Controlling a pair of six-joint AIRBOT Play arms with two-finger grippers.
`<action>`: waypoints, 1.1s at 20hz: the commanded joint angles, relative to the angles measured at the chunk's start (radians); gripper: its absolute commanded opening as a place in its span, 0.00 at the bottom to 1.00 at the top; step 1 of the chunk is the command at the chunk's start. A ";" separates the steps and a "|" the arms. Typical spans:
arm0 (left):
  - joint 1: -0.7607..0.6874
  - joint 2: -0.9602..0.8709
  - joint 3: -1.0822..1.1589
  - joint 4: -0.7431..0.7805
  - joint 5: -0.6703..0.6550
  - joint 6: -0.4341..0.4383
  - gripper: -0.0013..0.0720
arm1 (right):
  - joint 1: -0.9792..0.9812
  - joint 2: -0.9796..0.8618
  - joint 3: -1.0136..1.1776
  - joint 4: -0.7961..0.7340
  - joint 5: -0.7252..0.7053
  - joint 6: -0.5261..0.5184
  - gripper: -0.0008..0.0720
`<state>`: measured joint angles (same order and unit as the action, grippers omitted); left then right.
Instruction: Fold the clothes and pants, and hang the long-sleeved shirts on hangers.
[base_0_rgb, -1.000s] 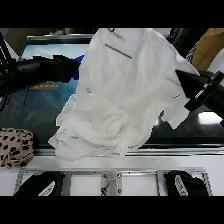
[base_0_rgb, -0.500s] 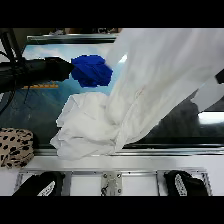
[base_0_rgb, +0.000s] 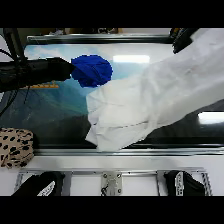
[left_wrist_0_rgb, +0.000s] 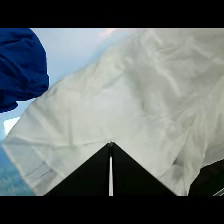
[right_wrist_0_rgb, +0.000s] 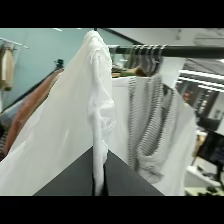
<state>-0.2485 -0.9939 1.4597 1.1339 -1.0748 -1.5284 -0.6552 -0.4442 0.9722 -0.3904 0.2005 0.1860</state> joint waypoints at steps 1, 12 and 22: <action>0.001 0.000 0.000 0.001 0.005 0.014 0.03 | -0.144 0.042 0.001 -0.015 -0.014 0.000 0.02; 0.001 0.000 0.000 0.001 0.000 0.028 0.03 | -0.389 0.004 0.001 -0.040 -0.034 0.077 0.02; 0.001 0.000 0.000 0.002 0.000 0.041 0.03 | -0.389 -0.149 0.085 -0.033 -0.206 0.095 0.02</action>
<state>-0.2485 -0.9939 1.4597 1.1351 -1.0744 -1.4906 -1.0439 -0.5411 1.0195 -0.4232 0.0242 0.2775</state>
